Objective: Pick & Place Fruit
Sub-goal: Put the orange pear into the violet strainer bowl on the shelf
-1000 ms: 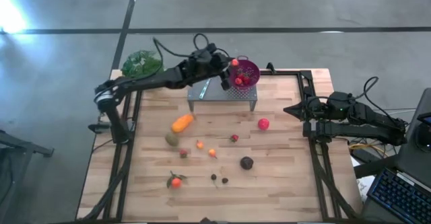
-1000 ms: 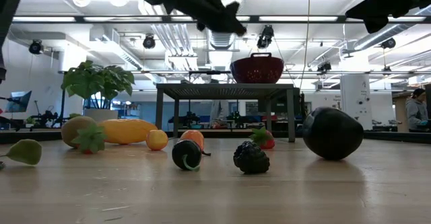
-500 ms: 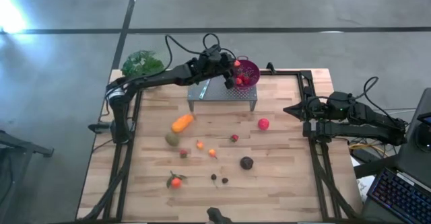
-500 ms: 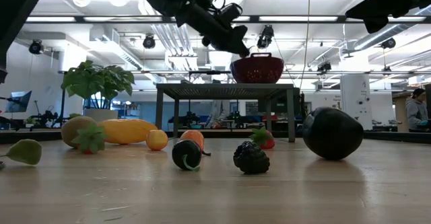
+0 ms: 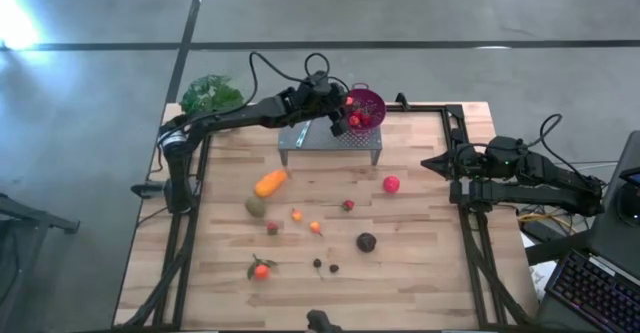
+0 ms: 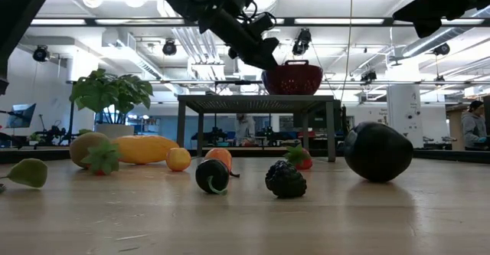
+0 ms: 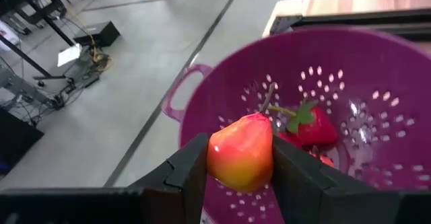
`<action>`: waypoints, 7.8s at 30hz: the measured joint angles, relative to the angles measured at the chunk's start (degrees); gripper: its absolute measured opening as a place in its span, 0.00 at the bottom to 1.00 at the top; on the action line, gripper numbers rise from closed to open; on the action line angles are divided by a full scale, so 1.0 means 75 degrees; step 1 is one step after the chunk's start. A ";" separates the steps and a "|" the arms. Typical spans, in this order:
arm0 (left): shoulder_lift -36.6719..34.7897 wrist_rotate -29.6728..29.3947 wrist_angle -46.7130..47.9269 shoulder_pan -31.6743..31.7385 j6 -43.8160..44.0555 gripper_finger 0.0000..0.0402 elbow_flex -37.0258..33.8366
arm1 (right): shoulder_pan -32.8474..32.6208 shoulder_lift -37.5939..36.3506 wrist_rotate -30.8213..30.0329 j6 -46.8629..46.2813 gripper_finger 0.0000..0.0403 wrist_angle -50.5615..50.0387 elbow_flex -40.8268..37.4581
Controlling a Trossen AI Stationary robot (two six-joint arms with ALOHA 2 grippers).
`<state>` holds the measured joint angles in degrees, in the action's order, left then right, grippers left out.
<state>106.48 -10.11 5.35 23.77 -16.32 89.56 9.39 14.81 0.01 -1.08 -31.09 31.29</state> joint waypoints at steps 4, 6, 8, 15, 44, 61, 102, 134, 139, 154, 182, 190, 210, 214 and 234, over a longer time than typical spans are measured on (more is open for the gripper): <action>-0.0001 0.0006 0.0068 0.0000 0.0001 0.37 -0.0035 | 0.0000 0.0000 0.0000 0.0000 0.02 -0.0001 0.0000; 0.0000 0.0006 0.0078 0.0000 0.0001 0.37 -0.0060 | 0.0000 0.0000 0.0000 0.0000 0.02 0.0002 0.0000; -0.0003 0.0006 0.0103 0.0000 0.0003 0.37 -0.0093 | -0.0001 0.0000 -0.0002 0.0000 0.02 0.0002 0.0000; -0.0003 0.0087 0.0104 0.0000 0.0073 0.37 -0.0093 | 0.0000 0.0000 0.0000 0.0000 0.02 -0.0001 0.0000; -0.0253 0.0175 0.0056 -0.0047 -0.0443 0.50 -0.0033 | -0.0002 0.0000 -0.0002 0.0000 0.02 -0.0001 0.0000; -0.1479 0.0178 0.1181 -0.1189 -0.0454 0.50 0.0420 | 0.0000 0.0000 -0.0003 0.0000 0.02 0.0001 -0.0001; -0.1888 0.0330 0.6572 -0.3914 0.1849 0.50 -0.1591 | 0.0000 0.0003 0.0000 0.0000 0.02 0.0002 -0.0003; -0.1851 0.1472 0.3396 -0.3926 0.2421 0.50 -0.4022 | 0.0000 0.0003 0.0000 0.0000 0.02 0.0002 -0.0002; -0.1801 0.1466 0.3049 -0.3926 0.2416 0.50 -0.4336 | 0.0000 0.0002 0.0000 0.0000 0.02 0.0000 -0.0003; -0.1605 0.1422 0.2011 -0.3920 0.2409 0.50 -0.4963 | 0.0000 0.0000 0.0000 0.0000 0.02 -0.0001 -0.0003; -0.1101 0.1371 0.1782 -0.3926 0.2361 0.50 -0.4975 | -0.0003 0.0003 0.0000 0.0000 0.02 0.0002 -0.0003; -0.1093 0.1342 0.1770 -0.3926 0.2358 0.47 -0.4975 | -0.0001 0.0002 0.0000 0.0000 0.02 -0.0001 -0.0003; -0.1087 0.1346 0.1739 -0.3923 0.2285 0.33 -0.4975 | -0.0003 0.0001 0.0000 0.0000 0.02 0.0002 -0.0002; -0.1114 0.1346 0.1755 -0.3923 0.2288 0.33 -0.4975 | 0.0000 0.0003 0.0000 0.0000 0.02 -0.0001 -0.0003; -0.1600 0.1343 0.2416 -0.3926 0.1937 0.33 -0.4237 | -0.0002 0.0001 0.0000 0.0000 0.02 0.0001 -0.0003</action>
<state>94.48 -0.03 23.47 -5.67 -1.79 57.78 9.37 14.81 0.01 -1.08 -31.08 31.27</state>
